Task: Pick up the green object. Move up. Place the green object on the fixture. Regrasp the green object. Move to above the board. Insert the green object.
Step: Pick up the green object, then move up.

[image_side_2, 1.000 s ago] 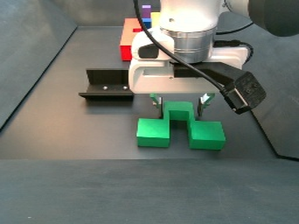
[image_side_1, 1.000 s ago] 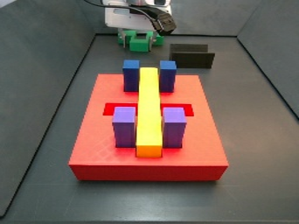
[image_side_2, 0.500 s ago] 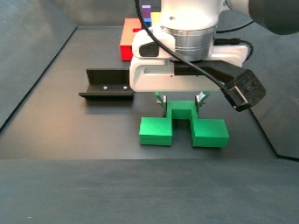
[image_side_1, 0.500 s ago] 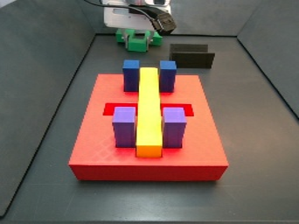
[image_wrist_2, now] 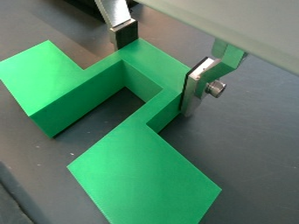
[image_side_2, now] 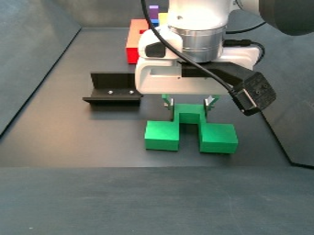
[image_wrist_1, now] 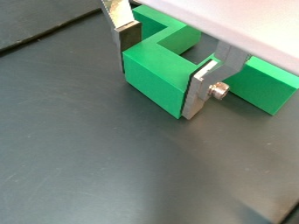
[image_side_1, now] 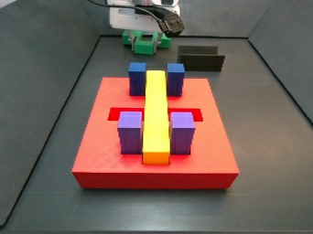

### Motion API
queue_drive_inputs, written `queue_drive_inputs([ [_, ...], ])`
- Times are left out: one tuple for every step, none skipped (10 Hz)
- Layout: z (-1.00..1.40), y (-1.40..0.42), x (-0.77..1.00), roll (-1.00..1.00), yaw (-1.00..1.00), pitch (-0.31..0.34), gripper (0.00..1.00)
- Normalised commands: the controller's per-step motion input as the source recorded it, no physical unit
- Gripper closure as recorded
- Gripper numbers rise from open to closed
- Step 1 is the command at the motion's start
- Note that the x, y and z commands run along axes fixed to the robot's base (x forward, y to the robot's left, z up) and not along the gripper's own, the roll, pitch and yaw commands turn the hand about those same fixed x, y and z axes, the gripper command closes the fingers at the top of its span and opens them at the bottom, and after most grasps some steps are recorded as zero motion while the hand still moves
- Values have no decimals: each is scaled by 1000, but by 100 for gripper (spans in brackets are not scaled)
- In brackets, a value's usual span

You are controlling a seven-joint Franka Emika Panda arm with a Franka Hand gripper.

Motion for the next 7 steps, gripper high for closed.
queue_drive_inputs([
  [0, 0, 0, 0, 0, 0, 100],
  [0, 0, 0, 0, 0, 0, 100],
  [0, 0, 0, 0, 0, 0, 100],
  [0, 0, 0, 0, 0, 0, 100],
  [0, 0, 0, 0, 0, 0, 100],
  [0, 0, 0, 0, 0, 0, 100],
  [833, 0, 0, 0, 0, 0, 100],
])
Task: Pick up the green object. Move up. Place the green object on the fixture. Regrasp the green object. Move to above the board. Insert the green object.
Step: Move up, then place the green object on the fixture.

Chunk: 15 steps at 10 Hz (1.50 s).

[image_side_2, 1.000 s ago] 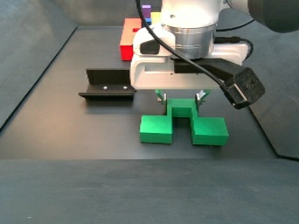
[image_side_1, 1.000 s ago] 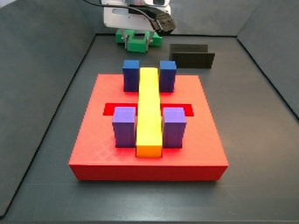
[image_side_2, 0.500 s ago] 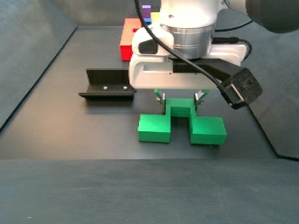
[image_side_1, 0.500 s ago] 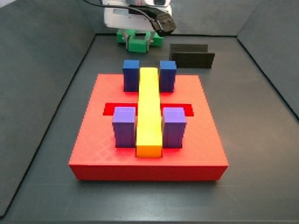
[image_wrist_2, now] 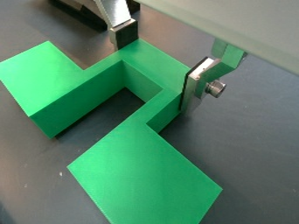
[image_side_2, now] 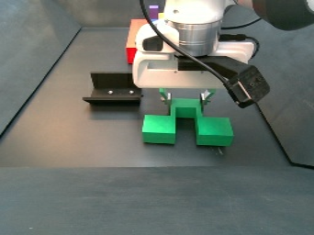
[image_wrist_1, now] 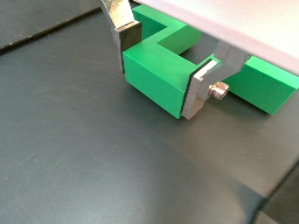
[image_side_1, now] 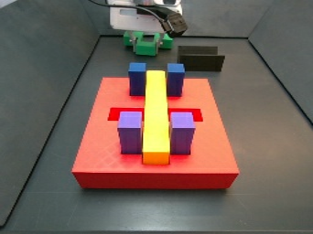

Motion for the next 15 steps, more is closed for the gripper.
queue_drive_inputs([
  [786, 57, -59, 0, 11, 29, 100],
  [563, 39, -76, 3, 2, 38, 100],
  [270, 30, -37, 15, -2, 16, 100],
  [-40, -51, -11, 89, -6, 0, 100],
  [-46, -46, -3, 83, -6, 0, 100],
  [-20, -49, 0, 69, -6, 0, 100],
  [0, -40, 0, 0, -34, 0, 100],
  [234, 11, 303, -183, -243, 0, 100],
  [266, 0, 360, -323, -363, -174, 100],
  [197, 0, 386, -460, -423, -443, 100],
  [277, 0, 303, -520, -429, -534, 100],
  [311, 0, 149, -554, -326, -557, 100],
  [397, 26, 123, -589, -269, -531, 100],
  [406, 43, 134, -577, -234, -503, 100],
  [400, 111, 189, -623, -203, -460, 100],
])
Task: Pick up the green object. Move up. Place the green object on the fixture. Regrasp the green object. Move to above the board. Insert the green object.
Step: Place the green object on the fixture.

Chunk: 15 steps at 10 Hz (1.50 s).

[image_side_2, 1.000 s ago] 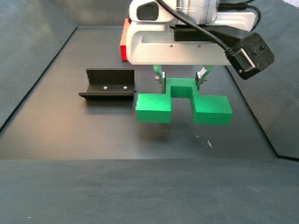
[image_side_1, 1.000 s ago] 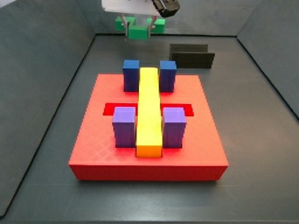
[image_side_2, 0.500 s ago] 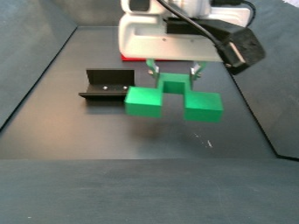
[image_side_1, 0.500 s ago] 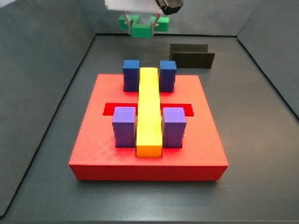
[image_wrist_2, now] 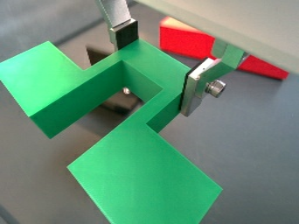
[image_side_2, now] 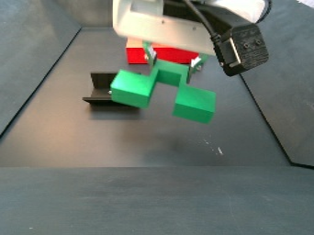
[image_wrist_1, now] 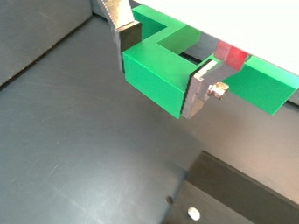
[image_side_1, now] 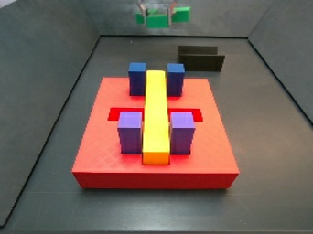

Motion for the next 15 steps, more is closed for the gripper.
queue_drive_inputs([
  [337, 169, 271, -666, -149, -326, 100],
  [294, 154, 323, -563, -100, -209, 100],
  [320, 111, 351, -466, -89, -123, 100],
  [314, 17, 383, -309, -57, -29, 100],
  [326, 0, 503, -114, 0, 34, 100],
  [277, -74, 580, 0, 0, 154, 100],
  [200, -103, 606, 0, 6, 260, 100],
  [134, -86, 574, 0, 123, 240, 100],
  [94, -74, 506, -6, 146, 189, 100],
  [86, -83, 489, -43, 169, 137, 100],
  [80, -126, 471, -11, 134, 166, 100],
  [0, -151, 523, 0, 120, 246, 100],
  [0, -40, 377, 0, 0, 214, 100],
  [0, -31, 37, 0, 0, 0, 100],
  [-117, -23, 194, -57, -197, 17, 100],
])
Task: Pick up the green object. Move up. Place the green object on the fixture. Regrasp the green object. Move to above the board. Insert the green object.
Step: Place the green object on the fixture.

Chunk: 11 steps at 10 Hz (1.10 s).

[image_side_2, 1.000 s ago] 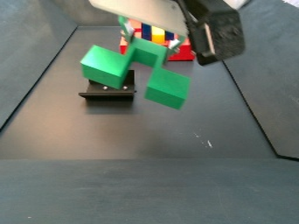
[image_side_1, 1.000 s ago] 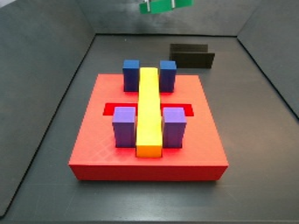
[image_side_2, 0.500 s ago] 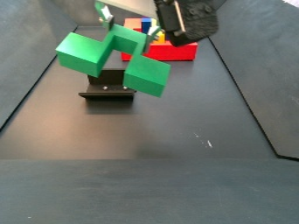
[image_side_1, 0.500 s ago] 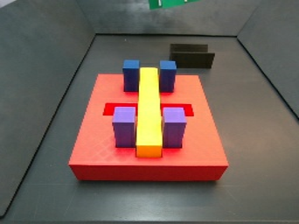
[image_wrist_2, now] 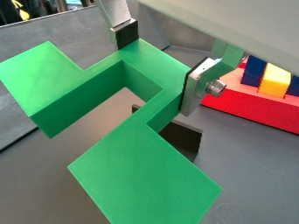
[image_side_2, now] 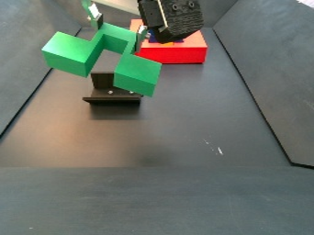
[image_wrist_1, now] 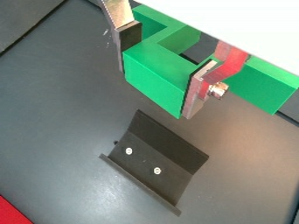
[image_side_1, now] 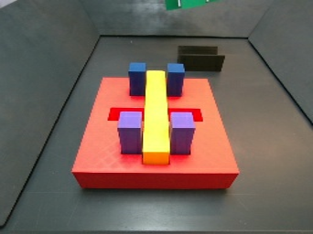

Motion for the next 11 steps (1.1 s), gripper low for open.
queue_drive_inputs([
  [0, 86, 520, -406, -160, 137, 100],
  [89, 123, 480, -751, -240, 51, 100],
  [177, 134, 486, -940, -171, 37, 100],
  [263, 123, 509, -1000, -86, 37, 100],
  [234, 109, 540, -1000, 0, 89, 100],
  [106, 66, 623, -934, 0, 183, 100],
  [17, 9, 646, -883, 0, 220, 100],
  [43, 0, 617, -929, 0, 194, 100],
  [0, 0, 477, -903, 0, 183, 100],
  [0, 0, 437, -874, 0, 177, 100],
  [0, -160, 206, -677, 34, 197, 100],
])
